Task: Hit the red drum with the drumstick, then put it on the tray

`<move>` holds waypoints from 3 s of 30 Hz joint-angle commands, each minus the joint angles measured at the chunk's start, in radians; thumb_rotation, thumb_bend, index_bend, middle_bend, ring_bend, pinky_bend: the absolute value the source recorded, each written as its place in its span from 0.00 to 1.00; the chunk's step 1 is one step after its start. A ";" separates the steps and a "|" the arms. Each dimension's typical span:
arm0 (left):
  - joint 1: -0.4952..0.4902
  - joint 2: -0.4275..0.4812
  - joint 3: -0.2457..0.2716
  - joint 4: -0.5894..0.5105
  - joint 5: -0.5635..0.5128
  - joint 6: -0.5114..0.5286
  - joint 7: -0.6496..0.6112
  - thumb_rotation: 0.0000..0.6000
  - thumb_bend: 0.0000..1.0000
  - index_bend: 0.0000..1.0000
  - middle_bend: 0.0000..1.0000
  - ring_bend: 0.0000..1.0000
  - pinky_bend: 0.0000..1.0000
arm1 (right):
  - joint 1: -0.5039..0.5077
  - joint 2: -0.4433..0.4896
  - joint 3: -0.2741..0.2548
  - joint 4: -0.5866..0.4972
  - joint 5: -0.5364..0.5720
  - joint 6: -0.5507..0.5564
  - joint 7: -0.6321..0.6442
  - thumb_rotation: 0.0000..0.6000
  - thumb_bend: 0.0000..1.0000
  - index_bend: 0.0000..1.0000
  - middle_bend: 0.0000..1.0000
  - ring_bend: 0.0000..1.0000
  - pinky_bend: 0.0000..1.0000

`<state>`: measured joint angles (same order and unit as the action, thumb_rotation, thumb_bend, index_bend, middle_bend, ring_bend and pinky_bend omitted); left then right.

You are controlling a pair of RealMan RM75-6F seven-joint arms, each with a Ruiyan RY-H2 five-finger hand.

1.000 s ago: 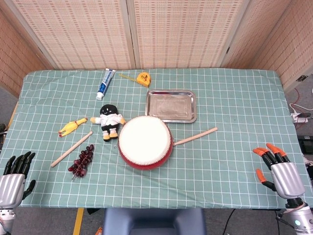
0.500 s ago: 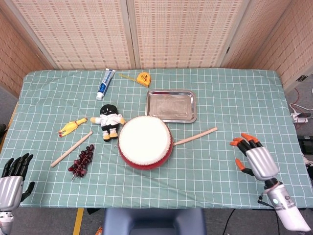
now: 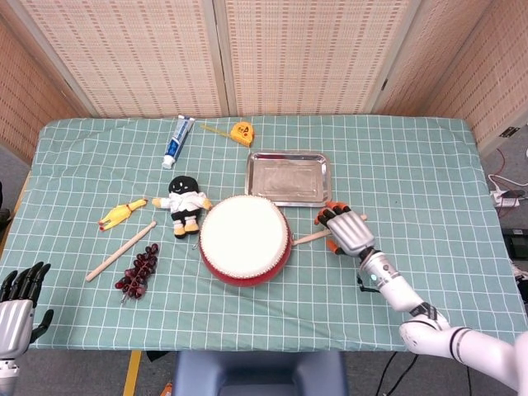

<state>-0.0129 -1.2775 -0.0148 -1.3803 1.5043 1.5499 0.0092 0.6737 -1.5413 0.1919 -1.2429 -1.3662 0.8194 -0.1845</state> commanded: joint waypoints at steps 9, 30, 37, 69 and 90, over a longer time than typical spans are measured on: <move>0.006 -0.001 0.002 0.016 -0.008 -0.011 -0.034 1.00 0.31 0.08 0.05 0.08 0.02 | 0.089 -0.167 -0.009 0.210 0.050 -0.058 -0.065 1.00 0.40 0.34 0.22 0.11 0.16; 0.008 -0.007 0.002 0.037 -0.009 -0.022 -0.059 1.00 0.31 0.08 0.05 0.08 0.02 | 0.095 -0.207 -0.043 0.293 0.066 -0.058 -0.012 1.00 0.40 0.47 0.22 0.11 0.16; 0.011 -0.011 0.004 0.048 -0.012 -0.023 -0.070 1.00 0.31 0.08 0.05 0.08 0.02 | 0.091 -0.209 -0.045 0.291 0.048 -0.019 0.019 1.00 0.40 0.62 0.22 0.13 0.18; 0.008 0.006 0.006 0.008 0.000 -0.023 -0.039 1.00 0.31 0.08 0.05 0.08 0.02 | -0.086 -0.064 -0.057 0.209 -0.126 0.220 1.483 1.00 0.40 0.68 0.30 0.27 0.27; -0.003 0.009 0.007 -0.010 0.011 -0.030 -0.015 1.00 0.31 0.08 0.05 0.08 0.02 | -0.085 -0.185 -0.146 0.573 -0.225 0.328 2.247 1.00 0.20 0.52 0.32 0.34 0.34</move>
<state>-0.0156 -1.2680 -0.0075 -1.3897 1.5152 1.5198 -0.0058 0.5872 -1.7058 0.0571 -0.6998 -1.5865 1.1423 2.0142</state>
